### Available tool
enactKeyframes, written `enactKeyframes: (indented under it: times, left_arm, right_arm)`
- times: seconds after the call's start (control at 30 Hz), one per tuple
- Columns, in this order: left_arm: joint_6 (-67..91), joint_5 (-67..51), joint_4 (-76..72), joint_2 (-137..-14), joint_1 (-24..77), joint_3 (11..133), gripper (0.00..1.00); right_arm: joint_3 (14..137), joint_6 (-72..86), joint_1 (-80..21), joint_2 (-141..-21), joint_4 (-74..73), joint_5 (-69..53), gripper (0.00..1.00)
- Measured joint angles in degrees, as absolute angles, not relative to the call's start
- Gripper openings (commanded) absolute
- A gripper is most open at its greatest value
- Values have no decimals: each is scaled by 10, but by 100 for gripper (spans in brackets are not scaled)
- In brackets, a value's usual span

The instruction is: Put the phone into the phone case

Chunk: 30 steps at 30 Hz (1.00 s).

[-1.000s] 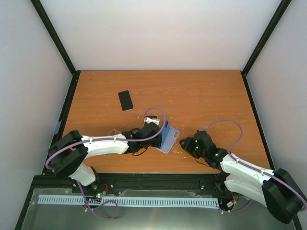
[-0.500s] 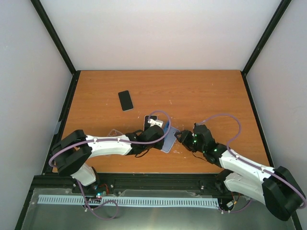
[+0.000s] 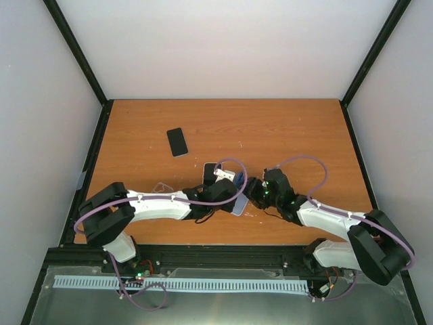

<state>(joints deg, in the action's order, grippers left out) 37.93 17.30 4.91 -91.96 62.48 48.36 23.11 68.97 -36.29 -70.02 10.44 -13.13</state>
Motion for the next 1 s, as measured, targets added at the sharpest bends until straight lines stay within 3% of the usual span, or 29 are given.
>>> enactKeyframes:
  times: [0.53, 0.8, 1.0]
  left_arm:
    - [368, 120, 29, -925, 631, 488, 27]
    - [373, 91, -7, -925, 631, 471, 34]
    - [398, 88, -8, -913, 632, 445, 43]
  right_arm:
    - [243, 686, -363, -725, 118, -133, 58]
    - [224, 682, -360, -725, 118, -128, 38]
    - [207, 676, -353, -724, 105, -124, 31]
